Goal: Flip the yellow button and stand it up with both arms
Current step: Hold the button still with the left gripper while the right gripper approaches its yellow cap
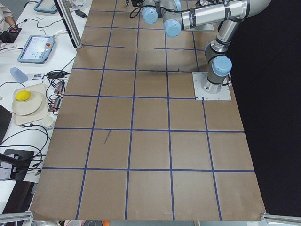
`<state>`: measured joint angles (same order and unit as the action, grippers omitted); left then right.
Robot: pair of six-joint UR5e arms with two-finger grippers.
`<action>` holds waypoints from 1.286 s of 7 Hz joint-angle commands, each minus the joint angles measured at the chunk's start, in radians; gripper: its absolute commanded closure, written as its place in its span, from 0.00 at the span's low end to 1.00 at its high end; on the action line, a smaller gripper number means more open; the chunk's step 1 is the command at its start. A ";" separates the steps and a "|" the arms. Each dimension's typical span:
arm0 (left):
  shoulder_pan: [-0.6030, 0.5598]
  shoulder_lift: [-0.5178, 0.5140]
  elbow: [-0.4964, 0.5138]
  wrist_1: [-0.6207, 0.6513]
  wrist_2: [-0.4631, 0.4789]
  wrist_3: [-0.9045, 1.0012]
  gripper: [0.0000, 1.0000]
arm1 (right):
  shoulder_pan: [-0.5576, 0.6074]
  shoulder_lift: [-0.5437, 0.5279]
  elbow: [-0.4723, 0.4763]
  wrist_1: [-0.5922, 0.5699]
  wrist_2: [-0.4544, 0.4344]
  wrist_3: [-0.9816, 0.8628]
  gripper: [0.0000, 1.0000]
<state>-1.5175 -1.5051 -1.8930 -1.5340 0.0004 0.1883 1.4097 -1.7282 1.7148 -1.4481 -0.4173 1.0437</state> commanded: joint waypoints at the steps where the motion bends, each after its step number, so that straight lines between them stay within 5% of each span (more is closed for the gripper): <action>1: -0.001 0.002 0.002 0.000 0.001 -0.001 0.98 | 0.000 -0.002 0.003 0.000 0.000 0.004 0.25; 3: -0.001 0.003 0.005 -0.001 0.001 -0.001 0.98 | 0.000 -0.002 0.003 0.000 0.002 0.006 0.68; 4: -0.001 0.002 0.005 -0.002 0.001 -0.001 0.98 | -0.001 -0.001 0.003 0.000 0.000 0.009 0.77; 6: 0.000 -0.001 0.005 -0.002 0.006 -0.004 0.95 | -0.001 -0.001 0.003 0.002 0.002 0.009 0.79; 7: 0.000 -0.003 0.005 -0.003 0.012 -0.022 0.41 | -0.001 -0.001 0.003 0.002 0.002 0.009 0.79; 8: -0.001 -0.003 0.006 -0.002 0.013 -0.032 0.11 | -0.005 -0.001 0.003 0.002 0.002 0.009 0.80; 9: 0.000 -0.003 0.006 -0.002 0.015 -0.032 0.11 | -0.006 0.001 0.002 0.000 0.000 0.009 0.80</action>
<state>-1.5176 -1.5075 -1.8874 -1.5359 0.0129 0.1615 1.4057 -1.7284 1.7177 -1.4469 -0.4160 1.0523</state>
